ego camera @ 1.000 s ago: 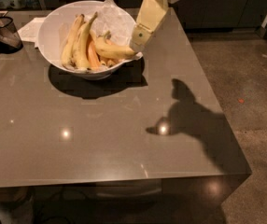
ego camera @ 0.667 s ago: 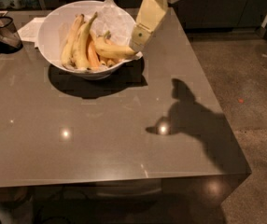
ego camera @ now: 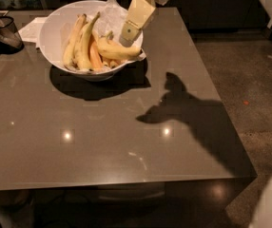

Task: Pick banana from white bowl

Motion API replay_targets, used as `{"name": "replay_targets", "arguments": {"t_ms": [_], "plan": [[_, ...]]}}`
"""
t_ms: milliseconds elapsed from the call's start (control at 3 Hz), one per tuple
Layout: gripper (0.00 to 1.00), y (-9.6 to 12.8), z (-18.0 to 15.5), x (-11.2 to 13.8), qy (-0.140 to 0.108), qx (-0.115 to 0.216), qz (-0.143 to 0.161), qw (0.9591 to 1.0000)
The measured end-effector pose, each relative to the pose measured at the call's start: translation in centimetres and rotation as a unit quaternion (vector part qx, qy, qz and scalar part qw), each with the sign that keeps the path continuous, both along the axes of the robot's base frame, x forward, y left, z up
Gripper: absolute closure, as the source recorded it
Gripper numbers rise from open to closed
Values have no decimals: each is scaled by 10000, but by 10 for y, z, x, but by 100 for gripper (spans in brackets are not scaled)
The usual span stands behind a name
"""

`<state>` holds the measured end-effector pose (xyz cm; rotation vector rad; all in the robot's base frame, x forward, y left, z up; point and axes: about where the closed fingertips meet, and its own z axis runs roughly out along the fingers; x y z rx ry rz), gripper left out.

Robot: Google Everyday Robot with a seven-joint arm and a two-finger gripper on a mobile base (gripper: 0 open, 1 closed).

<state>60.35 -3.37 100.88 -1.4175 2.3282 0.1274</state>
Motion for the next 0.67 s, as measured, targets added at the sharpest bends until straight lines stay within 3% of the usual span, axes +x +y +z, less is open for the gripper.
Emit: {"name": "replay_targets", "arguments": {"t_ms": [667], "plan": [[17,31,-13,19,150,-130,89,9998]]}}
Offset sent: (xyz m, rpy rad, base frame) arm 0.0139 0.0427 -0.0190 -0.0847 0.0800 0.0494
